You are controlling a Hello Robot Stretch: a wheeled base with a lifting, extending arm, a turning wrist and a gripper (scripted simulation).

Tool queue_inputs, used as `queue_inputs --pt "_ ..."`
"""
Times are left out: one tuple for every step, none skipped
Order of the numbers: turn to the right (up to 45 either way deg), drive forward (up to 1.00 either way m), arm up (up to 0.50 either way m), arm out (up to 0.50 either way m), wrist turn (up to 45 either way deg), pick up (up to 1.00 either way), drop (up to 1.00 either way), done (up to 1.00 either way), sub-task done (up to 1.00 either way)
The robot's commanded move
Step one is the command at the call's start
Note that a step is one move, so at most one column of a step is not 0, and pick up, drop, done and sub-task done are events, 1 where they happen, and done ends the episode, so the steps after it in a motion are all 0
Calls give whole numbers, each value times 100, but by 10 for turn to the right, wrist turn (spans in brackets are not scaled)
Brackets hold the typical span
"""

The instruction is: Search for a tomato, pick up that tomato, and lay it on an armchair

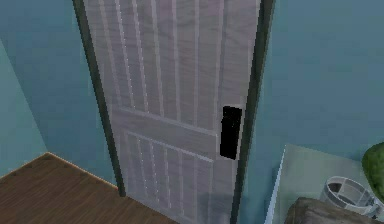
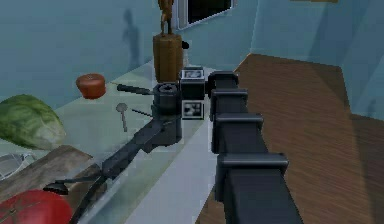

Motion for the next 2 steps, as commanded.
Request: queue_inputs --pt "0 0 0 0 -120 0 0 0 0" --pt "0 0 0 -16 0 0 0 0 0"
